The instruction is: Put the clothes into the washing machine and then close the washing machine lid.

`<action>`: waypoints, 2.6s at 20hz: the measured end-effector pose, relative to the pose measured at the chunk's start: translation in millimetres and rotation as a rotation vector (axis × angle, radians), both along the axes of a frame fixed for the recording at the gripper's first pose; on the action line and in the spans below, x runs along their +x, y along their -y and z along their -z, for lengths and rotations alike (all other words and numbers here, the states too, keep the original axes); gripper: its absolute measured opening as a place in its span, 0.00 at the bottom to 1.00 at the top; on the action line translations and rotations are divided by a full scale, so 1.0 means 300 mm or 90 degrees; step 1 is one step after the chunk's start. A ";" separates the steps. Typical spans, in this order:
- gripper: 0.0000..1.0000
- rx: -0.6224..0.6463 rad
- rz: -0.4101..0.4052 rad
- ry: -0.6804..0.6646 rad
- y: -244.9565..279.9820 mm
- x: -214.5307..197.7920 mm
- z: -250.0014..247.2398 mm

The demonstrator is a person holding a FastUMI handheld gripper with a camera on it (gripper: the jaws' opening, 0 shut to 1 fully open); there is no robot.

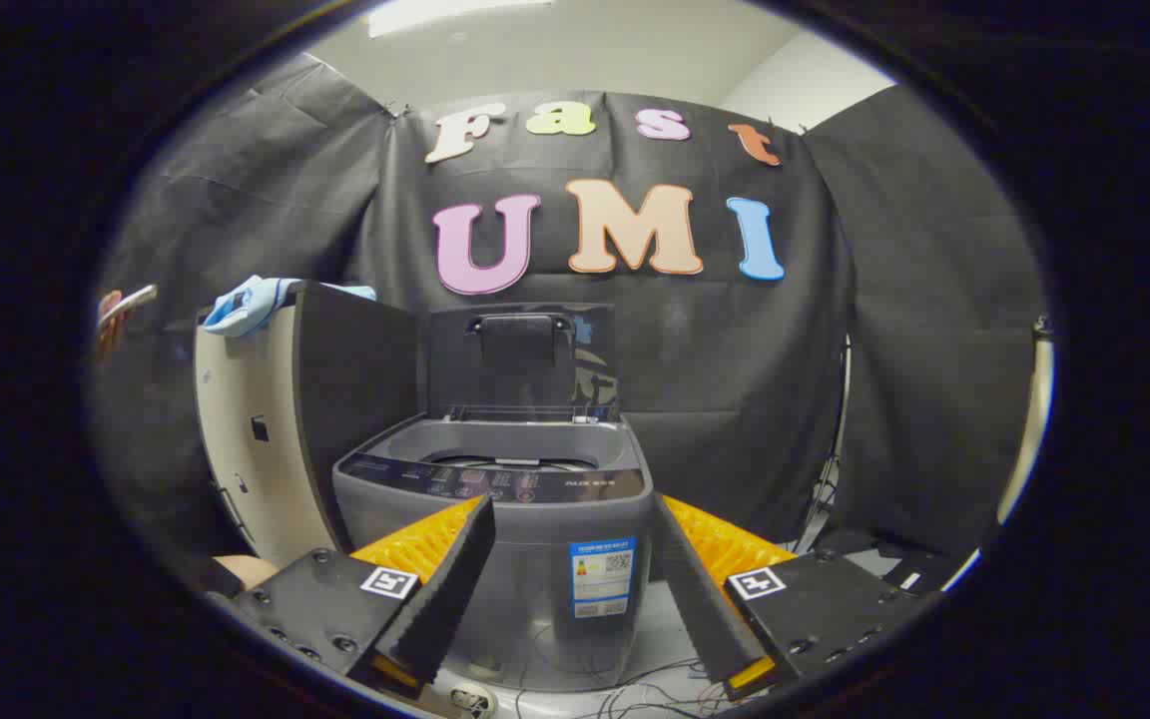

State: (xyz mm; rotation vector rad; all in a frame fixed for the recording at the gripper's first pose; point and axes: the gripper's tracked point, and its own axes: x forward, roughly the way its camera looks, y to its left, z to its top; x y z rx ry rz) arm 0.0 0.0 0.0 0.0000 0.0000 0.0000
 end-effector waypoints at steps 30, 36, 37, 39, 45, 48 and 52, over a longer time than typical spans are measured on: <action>0.97 0.001 0.002 -0.001 0.002 0.004 -0.002; 0.97 0.008 -0.032 0.022 -0.073 0.076 -0.113; 0.97 0.017 -0.046 0.044 -0.111 0.106 -0.196; 0.97 0.028 -0.087 0.093 -0.207 0.174 -0.387; 0.97 0.035 -0.231 0.109 -0.584 0.399 -0.830; 0.97 0.016 -0.309 0.104 -0.816 0.502 -0.976; 0.97 0.019 -0.396 0.042 -1.148 0.598 -1.009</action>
